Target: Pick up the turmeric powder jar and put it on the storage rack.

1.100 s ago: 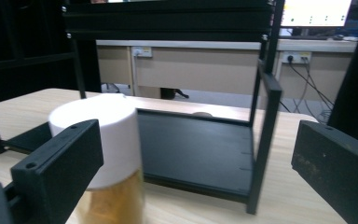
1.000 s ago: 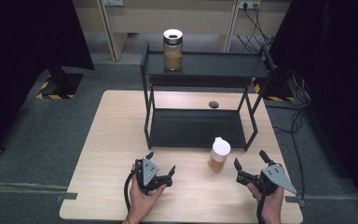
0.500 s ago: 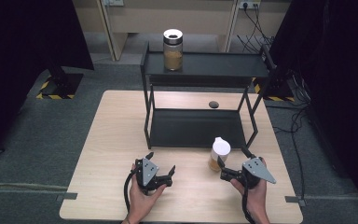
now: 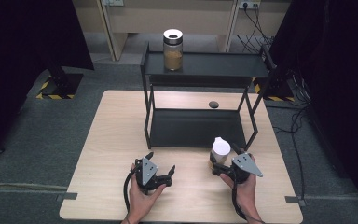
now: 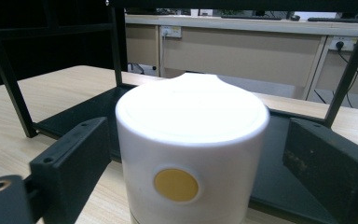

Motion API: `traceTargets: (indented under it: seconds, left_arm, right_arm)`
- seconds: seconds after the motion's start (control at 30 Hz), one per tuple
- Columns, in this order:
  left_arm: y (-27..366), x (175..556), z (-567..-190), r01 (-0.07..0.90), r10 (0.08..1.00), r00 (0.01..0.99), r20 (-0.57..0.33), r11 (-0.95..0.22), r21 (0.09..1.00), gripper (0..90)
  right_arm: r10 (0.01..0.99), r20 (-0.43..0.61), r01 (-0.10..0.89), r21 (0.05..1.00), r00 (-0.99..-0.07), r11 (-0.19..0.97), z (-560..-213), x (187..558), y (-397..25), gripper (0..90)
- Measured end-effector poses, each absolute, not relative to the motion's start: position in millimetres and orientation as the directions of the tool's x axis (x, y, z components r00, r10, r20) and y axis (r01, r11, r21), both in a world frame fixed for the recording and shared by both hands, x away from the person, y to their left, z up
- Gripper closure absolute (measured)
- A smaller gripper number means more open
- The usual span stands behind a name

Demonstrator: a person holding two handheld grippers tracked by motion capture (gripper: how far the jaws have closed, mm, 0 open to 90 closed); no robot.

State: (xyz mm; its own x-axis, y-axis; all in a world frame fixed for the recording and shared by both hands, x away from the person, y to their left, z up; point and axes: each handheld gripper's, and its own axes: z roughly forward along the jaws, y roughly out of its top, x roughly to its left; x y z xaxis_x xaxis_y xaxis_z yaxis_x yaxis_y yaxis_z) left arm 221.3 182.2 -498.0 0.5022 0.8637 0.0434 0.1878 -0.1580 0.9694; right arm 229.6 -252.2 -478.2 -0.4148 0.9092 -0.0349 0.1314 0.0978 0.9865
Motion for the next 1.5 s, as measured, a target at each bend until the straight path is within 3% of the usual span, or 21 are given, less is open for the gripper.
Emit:
traceTargets:
  seconds: [0.2,0.4,1.0,1.5]
  left_arm:
    - [182.2,222.5,-496.8,0.198,0.864,0.502,0.038,-0.157,0.968,3.5]
    - [183.2,222.7,-497.2,0.198,0.864,0.503,0.031,-0.151,0.968,3.5]
    - [182.3,221.8,-497.4,0.192,0.863,0.503,0.041,-0.158,0.969,3.5]
    - [181.3,221.2,-497.5,0.187,0.862,0.504,0.051,-0.166,0.968,3.5]
  right_arm:
    - [0.914,-0.034,0.124,0.988,-0.404,0.092,-483.0,232.7,-248.0,16.2]
    - [0.911,-0.045,0.110,0.989,-0.409,0.099,-485.1,234.1,-245.5,29.7]
    - [0.921,-0.039,0.094,0.992,-0.387,0.082,-483.9,228.5,-238.9,30.5]
    - [0.924,-0.048,-0.048,0.998,-0.380,0.032,-434.4,227.3,-249.3,30.6]
